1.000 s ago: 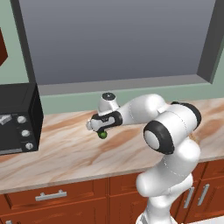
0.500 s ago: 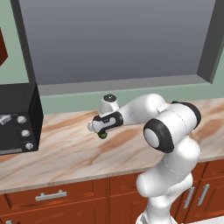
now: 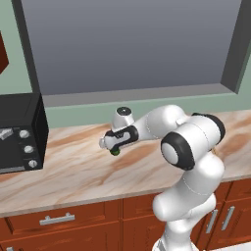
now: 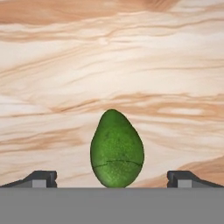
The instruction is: Place the avocado, onion, tomato, and bell pepper on the cutting board.
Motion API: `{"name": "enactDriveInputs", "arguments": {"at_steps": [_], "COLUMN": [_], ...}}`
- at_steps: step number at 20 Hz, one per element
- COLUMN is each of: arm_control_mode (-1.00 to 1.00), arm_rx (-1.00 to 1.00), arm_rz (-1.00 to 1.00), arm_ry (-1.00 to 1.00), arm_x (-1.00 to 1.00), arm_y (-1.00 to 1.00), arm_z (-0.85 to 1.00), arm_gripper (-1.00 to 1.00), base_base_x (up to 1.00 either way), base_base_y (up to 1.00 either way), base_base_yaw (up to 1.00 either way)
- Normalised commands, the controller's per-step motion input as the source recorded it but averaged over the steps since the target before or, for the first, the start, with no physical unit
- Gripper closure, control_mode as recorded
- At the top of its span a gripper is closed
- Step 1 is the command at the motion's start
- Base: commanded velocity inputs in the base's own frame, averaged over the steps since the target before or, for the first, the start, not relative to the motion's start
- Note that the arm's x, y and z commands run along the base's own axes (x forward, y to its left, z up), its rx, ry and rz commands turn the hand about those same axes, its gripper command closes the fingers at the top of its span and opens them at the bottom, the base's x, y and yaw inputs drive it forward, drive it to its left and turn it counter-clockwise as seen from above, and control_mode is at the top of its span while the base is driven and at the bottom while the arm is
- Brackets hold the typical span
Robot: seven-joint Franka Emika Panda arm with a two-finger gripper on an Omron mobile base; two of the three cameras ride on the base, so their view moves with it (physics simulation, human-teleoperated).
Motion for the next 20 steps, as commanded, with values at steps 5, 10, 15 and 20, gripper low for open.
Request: {"name": "enactDriveInputs", "arguments": {"at_steps": [5,10,15,20], "arm_control_mode": [-1.00,-1.00,-1.00,-1.00], "arm_rx": [0.00,0.00,-0.01,-0.01], "arm_rz": [0.00,0.00,0.00,0.00], "arm_ry": [0.00,0.00,0.01,0.00], "arm_x": [0.00,0.00,0.02,0.05], "arm_y": [0.00,0.00,0.00,0.00], "arm_z": [-0.13,-0.21,-0.25,-0.17], "arm_gripper": [-1.00,-1.00,-1.00,-1.00], "base_base_x": [0.00,0.00,0.00,0.00], "base_base_y": [0.00,0.00,0.00,0.00], "base_base_yaw": [0.00,0.00,0.00,0.00]}}
